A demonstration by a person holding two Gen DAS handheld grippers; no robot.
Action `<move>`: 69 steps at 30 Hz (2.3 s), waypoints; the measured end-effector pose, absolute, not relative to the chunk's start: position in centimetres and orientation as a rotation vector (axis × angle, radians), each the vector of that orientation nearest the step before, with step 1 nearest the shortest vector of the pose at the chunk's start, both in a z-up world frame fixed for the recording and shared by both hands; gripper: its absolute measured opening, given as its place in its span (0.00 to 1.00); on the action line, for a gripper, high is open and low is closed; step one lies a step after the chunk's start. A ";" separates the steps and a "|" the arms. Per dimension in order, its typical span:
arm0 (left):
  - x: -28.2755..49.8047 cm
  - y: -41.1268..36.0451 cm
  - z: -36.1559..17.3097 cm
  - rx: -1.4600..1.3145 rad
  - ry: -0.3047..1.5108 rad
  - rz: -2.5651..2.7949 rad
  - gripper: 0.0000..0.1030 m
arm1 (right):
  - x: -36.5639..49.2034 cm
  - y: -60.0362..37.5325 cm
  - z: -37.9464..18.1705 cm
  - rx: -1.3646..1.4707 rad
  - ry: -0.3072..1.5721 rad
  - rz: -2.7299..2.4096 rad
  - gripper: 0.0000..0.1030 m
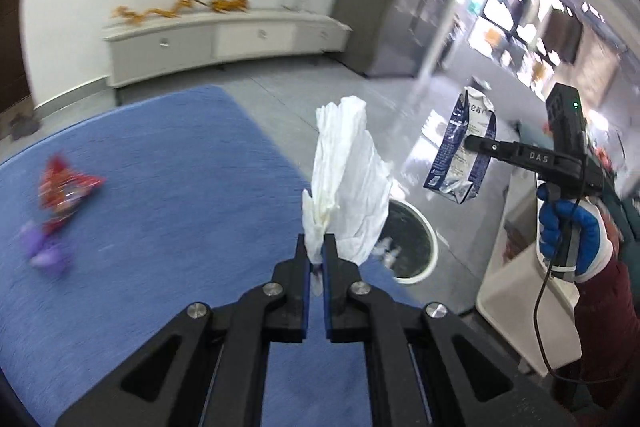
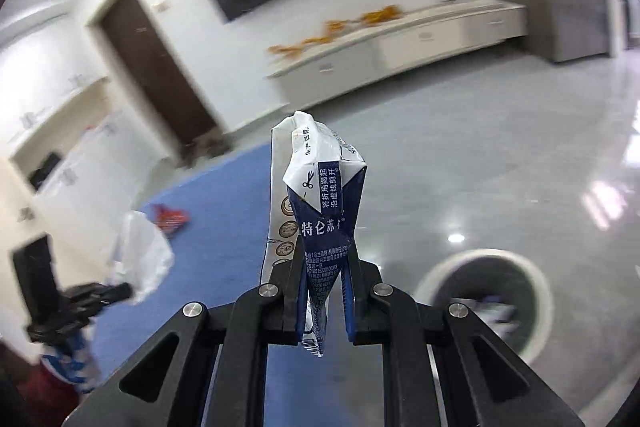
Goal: Collect trash
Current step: 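Carry the white tissue and blue-white wrapper over the trash bin, then open both tools over the trash bin to drop the tissue and wrapper, then move both open tools back toward the red chip bag and purple wrapper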
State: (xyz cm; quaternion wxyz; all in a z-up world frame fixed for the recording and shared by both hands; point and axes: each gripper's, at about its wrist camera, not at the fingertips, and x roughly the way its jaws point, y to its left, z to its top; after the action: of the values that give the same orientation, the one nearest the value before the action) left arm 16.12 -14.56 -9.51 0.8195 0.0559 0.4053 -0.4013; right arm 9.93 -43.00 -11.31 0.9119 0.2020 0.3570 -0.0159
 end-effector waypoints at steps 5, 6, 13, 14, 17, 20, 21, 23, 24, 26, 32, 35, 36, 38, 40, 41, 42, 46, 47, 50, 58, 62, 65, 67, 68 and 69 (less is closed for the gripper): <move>16.7 -24.9 -12.0 0.222 0.926 -0.896 0.04 | 7.0 -49.8 -15.9 0.428 0.780 -0.222 0.14; 17.0 -27.3 -12.9 0.246 0.944 -0.899 0.05 | 6.7 -51.2 -17.0 0.443 0.790 -0.252 0.14; 17.1 -38.3 -18.4 0.320 1.048 -0.926 0.05 | 6.0 -54.8 -22.9 0.494 0.866 -0.357 0.14; 17.1 -39.1 -18.8 0.328 1.050 -0.924 0.05 | 6.3 -55.4 -23.7 0.504 0.878 -0.362 0.14; 17.4 -41.8 -20.6 0.337 1.075 -0.919 0.08 | 6.8 -56.6 -25.2 0.507 0.902 -0.376 0.14; 17.6 -43.4 -21.5 0.329 1.088 -0.916 0.08 | 7.1 -57.3 -26.2 0.511 0.918 -0.379 0.15; 17.8 -44.0 -21.8 0.319 1.101 -0.921 0.08 | 7.5 -57.5 -26.4 0.515 0.921 -0.377 0.16; 17.9 -45.1 -22.4 0.318 1.105 -0.922 0.08 | 7.2 -57.4 -26.5 0.518 0.923 -0.376 0.17; 18.2 -45.0 -22.5 0.318 1.109 -0.922 0.08 | 7.4 -57.5 -26.6 0.521 0.925 -0.372 0.17; 18.5 -45.4 -23.2 0.309 1.125 -0.928 0.08 | 7.6 -57.4 -27.0 0.520 0.930 -0.371 0.18; 19.4 -45.0 -24.0 0.253 1.143 -0.924 0.45 | 8.2 -57.6 -28.5 0.526 0.953 -0.371 0.23; 19.4 -44.4 -23.7 0.233 1.140 -0.930 0.45 | 8.2 -57.6 -28.5 0.529 0.945 -0.374 0.30; 19.3 -44.1 -23.3 0.227 1.129 -0.930 0.45 | 8.0 -57.6 -28.5 0.528 0.943 -0.377 0.30; 19.1 -43.4 -22.8 0.222 1.104 -0.923 0.45 | 7.6 -57.7 -28.2 0.531 0.932 -0.381 0.30; 18.8 -42.8 -22.0 0.224 1.078 -0.909 0.45 | 7.1 -57.7 -27.7 0.527 0.916 -0.393 0.32; 18.4 -42.3 -21.3 0.228 1.050 -0.895 0.45 | 6.9 -57.6 -27.3 0.524 0.907 -0.398 0.33; 18.1 -41.8 -20.7 0.231 1.028 -0.884 0.45 | 6.5 -57.5 -26.8 0.519 0.894 -0.405 0.34; 17.0 -39.8 -18.4 0.242 0.943 -0.838 0.46 | 5.5 -57.0 -24.6 0.499 0.842 -0.430 0.38; 16.5 -39.0 -17.6 0.248 0.914 -0.817 0.46 | 5.3 -56.7 -24.0 0.489 0.831 -0.436 0.39; 15.4 -37.5 -15.9 0.264 0.860 -0.779 0.46 | 4.5 -55.4 -21.9 0.446 0.792 -0.443 0.47; 12.2 -31.7 -11.7 0.299 0.726 -0.686 0.49 | 2.9 -50.4 -17.0 0.344 0.691 -0.418 0.71; 11.0 -27.7 -10.0 0.292 0.669 -0.633 0.53 | 2.6 -47.6 -14.9 0.288 0.651 -0.401 0.80; 10.4 -25.3 -9.1 0.263 0.651 -0.616 0.54 | 2.4 -45.9 -13.7 0.271 0.625 -0.373 0.84; 9.9 -23.3 -8.7 0.261 0.626 -0.591 0.54 | 2.3 -44.7 -13.0 0.257 0.610 -0.353 0.90; 9.6 -22.3 -8.4 0.261 0.613 -0.579 0.54 | 2.3 -43.9 -12.6 0.246 0.602 -0.343 0.91; 9.3 -21.3 -8.1 0.256 0.597 -0.564 0.54 | 2.2 -43.1 -12.1 0.238 0.594 -0.332 0.91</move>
State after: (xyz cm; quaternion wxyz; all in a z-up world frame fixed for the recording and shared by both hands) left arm 9.31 -21.30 -8.08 0.9090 0.1239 0.2892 -0.2735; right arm 2.20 -43.08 -12.06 0.9358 0.1165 0.2905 -0.1624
